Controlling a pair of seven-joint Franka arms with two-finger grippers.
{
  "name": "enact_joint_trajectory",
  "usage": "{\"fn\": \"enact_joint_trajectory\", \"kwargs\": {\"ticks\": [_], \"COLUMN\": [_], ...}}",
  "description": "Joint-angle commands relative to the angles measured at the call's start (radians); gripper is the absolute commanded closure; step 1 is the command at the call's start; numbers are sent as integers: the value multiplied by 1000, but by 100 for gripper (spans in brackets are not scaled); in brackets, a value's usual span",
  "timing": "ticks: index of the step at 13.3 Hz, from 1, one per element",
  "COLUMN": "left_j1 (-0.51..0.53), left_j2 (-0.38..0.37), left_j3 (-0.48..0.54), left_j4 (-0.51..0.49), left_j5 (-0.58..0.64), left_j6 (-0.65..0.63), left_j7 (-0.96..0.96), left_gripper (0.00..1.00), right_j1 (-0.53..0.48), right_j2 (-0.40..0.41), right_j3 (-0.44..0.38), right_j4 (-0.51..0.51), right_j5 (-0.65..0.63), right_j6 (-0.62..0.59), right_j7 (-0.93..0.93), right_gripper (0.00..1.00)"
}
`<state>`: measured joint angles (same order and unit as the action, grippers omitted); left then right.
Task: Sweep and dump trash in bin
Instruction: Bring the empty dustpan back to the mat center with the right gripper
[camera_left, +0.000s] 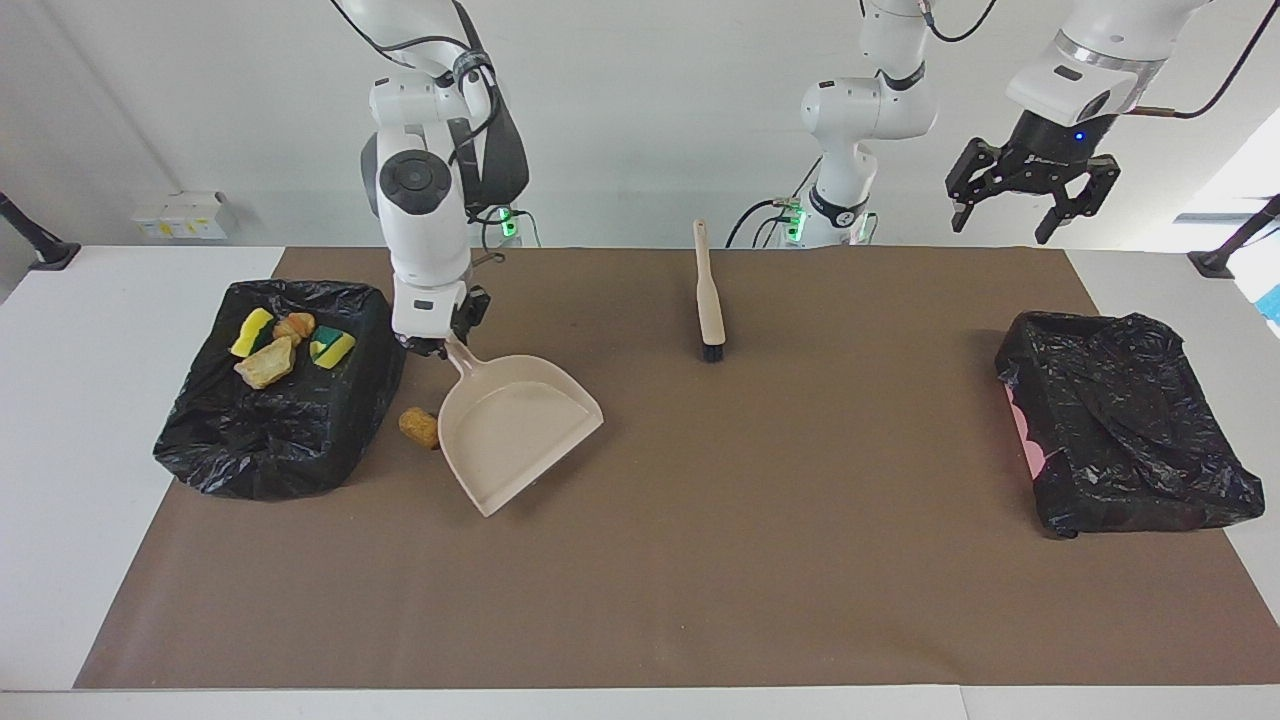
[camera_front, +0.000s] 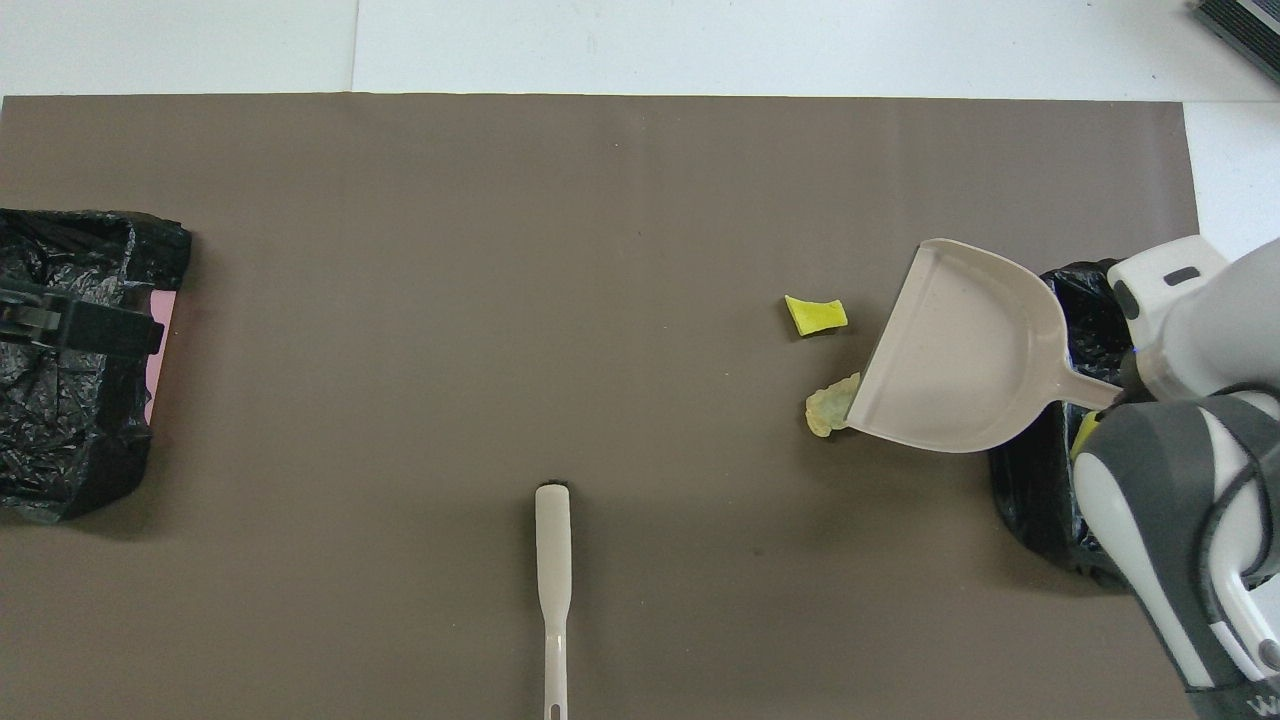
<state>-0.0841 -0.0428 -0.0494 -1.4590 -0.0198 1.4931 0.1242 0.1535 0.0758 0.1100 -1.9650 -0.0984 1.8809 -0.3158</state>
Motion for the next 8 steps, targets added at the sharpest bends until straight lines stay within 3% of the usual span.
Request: {"fn": "enact_joint_trajectory", "kwargs": {"ticks": [1,4,8], "left_j1": [18,21,21], "left_j2": [-12,-12,-12], "left_j3": [-7,-3,-3], "left_j4": [-1,-1,-1], "left_j5": [18,18,18], "left_j6": [-17,-17,-16], "left_j7": [3,3,3], "left_gripper": [0,0,0], "right_j1": [64,136,254], "right_j2": [62,119,240], "right_j3": [-3,-3,-3], "right_j4": [54,113,223], "right_j5": [43,141,160], "right_j6": [44,79,158], "right_j7": [220,448,738], "right_gripper": [100,100,100]}}
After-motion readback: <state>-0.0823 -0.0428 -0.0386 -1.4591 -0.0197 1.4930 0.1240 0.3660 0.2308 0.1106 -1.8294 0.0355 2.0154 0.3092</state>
